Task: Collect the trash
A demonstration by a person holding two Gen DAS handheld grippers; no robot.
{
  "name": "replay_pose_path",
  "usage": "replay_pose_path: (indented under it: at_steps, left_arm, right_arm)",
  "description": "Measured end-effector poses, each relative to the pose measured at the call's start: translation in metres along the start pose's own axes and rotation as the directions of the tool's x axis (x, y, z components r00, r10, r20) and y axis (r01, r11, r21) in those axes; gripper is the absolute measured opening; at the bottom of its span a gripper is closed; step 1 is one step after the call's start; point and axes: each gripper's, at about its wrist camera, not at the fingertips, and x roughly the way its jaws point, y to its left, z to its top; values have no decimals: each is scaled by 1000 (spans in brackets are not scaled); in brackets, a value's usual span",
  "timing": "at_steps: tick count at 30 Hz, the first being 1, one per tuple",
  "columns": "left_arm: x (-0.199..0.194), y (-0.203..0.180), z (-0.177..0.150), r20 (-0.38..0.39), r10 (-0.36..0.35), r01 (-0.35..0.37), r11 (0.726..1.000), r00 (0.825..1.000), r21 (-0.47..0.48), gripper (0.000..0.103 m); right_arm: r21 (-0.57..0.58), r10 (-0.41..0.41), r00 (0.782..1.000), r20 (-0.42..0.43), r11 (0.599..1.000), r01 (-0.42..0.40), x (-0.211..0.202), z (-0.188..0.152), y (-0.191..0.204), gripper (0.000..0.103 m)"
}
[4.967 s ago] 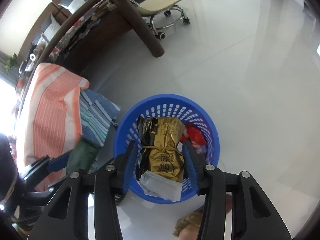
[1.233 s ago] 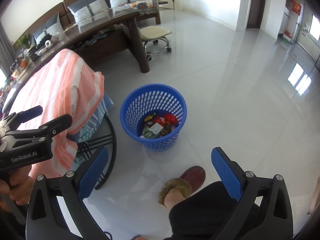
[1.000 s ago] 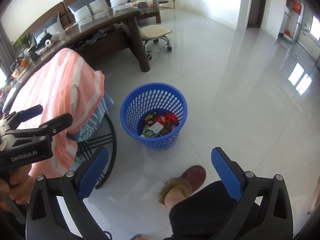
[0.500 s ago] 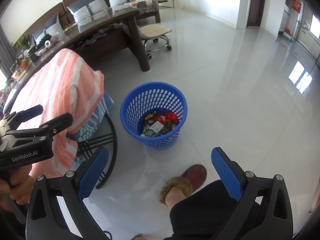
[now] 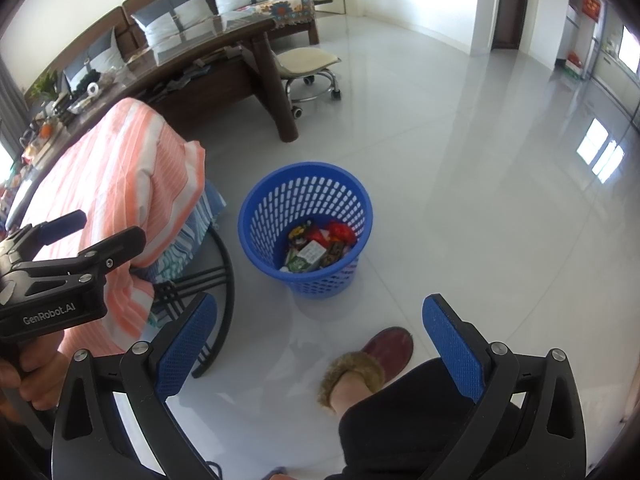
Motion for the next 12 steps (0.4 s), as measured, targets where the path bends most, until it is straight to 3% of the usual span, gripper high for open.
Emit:
replay_pose_path:
  at_steps: [12]
  left_arm:
    - [-6,7,-4,18,9,-8,1000,1000,-16,102]
  right_arm:
    - [7,-7,1000,-15,1000,7,4,-3,2,103]
